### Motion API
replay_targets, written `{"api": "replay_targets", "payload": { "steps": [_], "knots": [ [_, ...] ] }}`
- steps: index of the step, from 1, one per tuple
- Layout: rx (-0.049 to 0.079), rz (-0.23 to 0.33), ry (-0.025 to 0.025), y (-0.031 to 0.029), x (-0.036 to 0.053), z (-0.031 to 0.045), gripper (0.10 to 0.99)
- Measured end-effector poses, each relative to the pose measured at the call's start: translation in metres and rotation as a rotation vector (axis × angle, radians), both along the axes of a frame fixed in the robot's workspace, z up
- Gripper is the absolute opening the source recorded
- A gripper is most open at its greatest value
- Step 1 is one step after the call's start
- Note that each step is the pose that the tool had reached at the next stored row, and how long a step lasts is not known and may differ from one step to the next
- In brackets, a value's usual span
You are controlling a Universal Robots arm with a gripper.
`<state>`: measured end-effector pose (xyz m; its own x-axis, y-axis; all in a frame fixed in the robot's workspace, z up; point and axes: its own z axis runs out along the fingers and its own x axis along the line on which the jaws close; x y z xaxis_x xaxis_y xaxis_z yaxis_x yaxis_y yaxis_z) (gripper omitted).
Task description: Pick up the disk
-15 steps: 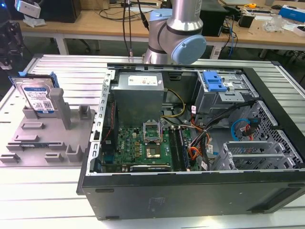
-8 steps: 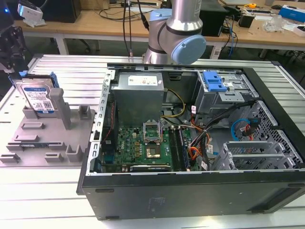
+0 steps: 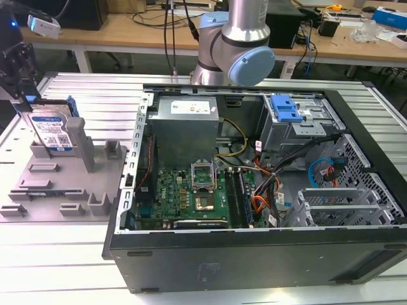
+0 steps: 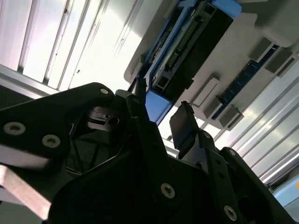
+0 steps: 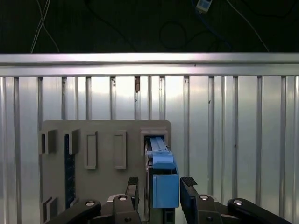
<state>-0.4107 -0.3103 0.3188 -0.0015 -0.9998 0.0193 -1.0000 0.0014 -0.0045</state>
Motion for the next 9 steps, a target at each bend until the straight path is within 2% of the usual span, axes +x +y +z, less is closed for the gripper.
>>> {"api": "replay_targets", "payload": {
  "steps": [9],
  "knots": [
    [0.0,0.0,0.0,0.0015,0.0,-0.0084,0.482]
  ]
}}
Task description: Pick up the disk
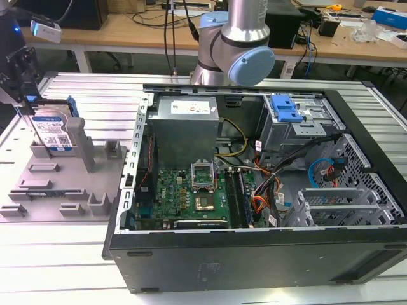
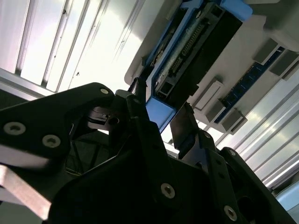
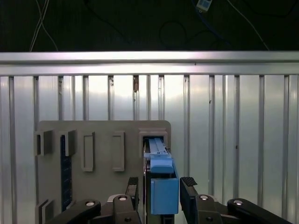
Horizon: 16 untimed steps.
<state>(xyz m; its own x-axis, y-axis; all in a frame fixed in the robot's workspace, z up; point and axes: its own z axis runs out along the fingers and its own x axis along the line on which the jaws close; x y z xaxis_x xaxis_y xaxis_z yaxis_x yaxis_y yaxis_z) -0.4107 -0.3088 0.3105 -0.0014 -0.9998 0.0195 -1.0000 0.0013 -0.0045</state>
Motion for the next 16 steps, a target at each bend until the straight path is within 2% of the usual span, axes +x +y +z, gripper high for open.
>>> {"api": "replay_targets", "payload": {
  "steps": [16],
  "knots": [
    [0.0,0.0,0.0001,0.0001,-0.0007,-0.0107,0.482]
  ]
}}
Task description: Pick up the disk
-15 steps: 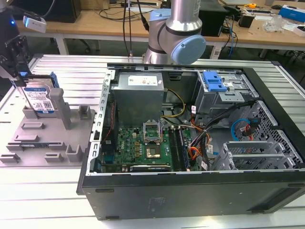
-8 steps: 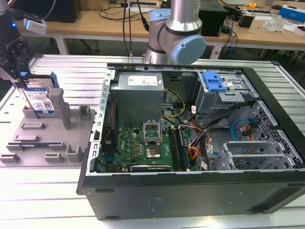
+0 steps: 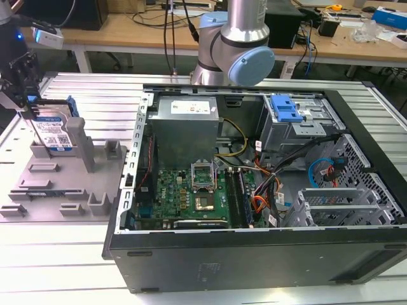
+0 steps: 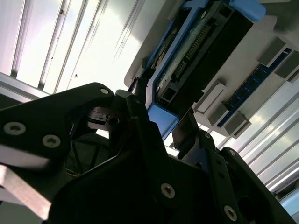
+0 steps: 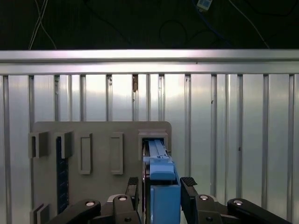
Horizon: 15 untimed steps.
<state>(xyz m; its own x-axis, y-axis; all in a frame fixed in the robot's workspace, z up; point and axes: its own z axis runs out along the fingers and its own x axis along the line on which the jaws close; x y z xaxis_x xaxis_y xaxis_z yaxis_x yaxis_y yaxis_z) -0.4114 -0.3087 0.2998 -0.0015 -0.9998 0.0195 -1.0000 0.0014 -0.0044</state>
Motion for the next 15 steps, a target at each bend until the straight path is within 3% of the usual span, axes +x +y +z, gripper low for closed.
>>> {"api": "replay_targets", "payload": {
  "steps": [15],
  "knots": [
    [0.0,0.0,0.0,-0.0004,0.0,-0.0016,0.482]
  ]
}}
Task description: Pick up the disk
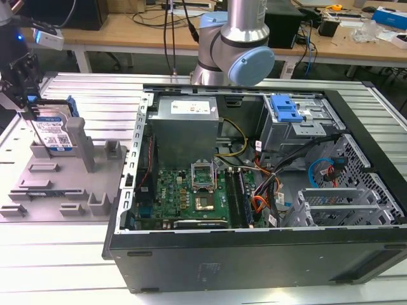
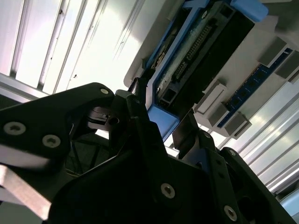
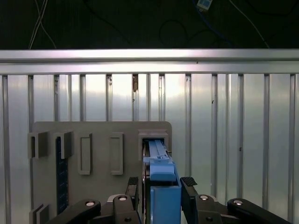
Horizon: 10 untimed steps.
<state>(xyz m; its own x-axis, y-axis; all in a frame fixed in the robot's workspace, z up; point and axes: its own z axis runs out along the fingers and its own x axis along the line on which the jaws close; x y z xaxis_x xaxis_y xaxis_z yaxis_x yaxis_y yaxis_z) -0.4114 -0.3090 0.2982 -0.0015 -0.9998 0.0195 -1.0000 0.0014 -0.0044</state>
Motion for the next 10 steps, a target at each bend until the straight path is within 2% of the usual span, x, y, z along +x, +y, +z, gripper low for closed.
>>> {"api": "replay_targets", "payload": {
  "steps": [2,4,10],
  "knots": [
    [0.0,0.0,0.0001,-0.0001,0.0,-0.0002,0.467],
    [0.0,0.0,0.0001,-0.0001,0.0,-0.0005,0.365],
    [0.0,0.0,0.0,-0.0004,0.0,-0.001,0.365]
  ]
}}
